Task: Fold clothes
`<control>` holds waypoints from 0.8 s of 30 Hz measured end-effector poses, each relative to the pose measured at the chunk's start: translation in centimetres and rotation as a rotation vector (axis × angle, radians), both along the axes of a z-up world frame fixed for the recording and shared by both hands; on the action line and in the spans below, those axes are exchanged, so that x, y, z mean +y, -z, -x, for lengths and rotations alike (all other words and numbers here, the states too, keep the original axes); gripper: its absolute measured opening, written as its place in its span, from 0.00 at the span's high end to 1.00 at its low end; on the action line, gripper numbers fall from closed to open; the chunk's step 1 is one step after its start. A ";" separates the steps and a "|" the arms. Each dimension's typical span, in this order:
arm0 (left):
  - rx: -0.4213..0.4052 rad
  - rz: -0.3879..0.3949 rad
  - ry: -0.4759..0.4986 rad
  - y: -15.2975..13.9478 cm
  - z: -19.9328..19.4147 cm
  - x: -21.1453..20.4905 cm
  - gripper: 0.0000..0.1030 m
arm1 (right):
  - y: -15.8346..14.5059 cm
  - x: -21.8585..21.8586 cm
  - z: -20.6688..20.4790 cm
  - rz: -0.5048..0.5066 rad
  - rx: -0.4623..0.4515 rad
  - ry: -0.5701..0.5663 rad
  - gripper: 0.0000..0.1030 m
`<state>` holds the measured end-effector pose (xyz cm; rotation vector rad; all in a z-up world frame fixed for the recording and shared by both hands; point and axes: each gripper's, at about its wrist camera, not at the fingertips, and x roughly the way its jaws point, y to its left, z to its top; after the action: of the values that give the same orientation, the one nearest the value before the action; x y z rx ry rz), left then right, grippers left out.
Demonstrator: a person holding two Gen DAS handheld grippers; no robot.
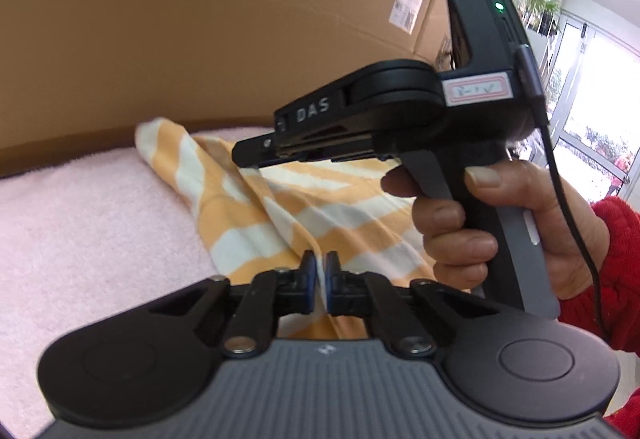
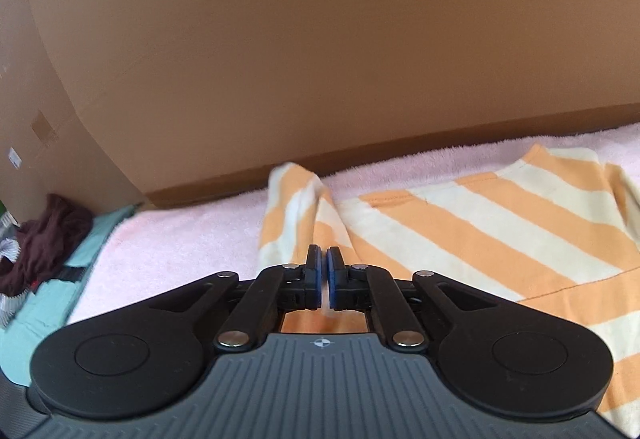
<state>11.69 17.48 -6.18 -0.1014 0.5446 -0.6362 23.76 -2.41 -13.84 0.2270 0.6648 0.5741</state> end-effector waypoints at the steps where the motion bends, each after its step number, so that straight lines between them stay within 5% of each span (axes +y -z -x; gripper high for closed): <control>1: -0.009 0.011 -0.012 -0.2 0.1 0.4 1.00 | -0.5 0.2 0.2 -0.016 -0.017 -0.012 0.96; 6: 0.052 -0.021 -0.070 0.2 -0.7 0.7 1.00 | -1.7 2.0 0.7 -0.029 -0.039 -0.093 0.96; 12: 0.110 -0.016 -0.075 0.8 -1.0 0.7 0.99 | 0.9 3.9 0.0 0.135 -0.037 -0.027 0.88; 15: 0.109 -0.014 -0.076 0.8 -1.0 0.9 0.98 | 0.1 0.8 0.3 -0.046 0.015 -0.065 0.73; 17: 0.110 -0.011 -0.071 0.8 -1.0 1.1 0.98 | -0.7 -1.1 1.2 -0.103 0.013 -0.083 0.73; 22: 0.119 0.019 -0.058 1.2 -1.2 1.5 0.97 | 0.4 -0.6 3.5 0.132 -0.001 -0.091 0.84; 24: 0.148 0.060 -0.075 1.5 -1.5 2.3 0.89 | 1.4 -0.7 3.6 0.155 -0.024 -0.065 0.92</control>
<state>13.19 19.74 -7.69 -0.2254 0.6617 -0.5749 20.15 -3.10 -15.29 0.0543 0.6920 0.5837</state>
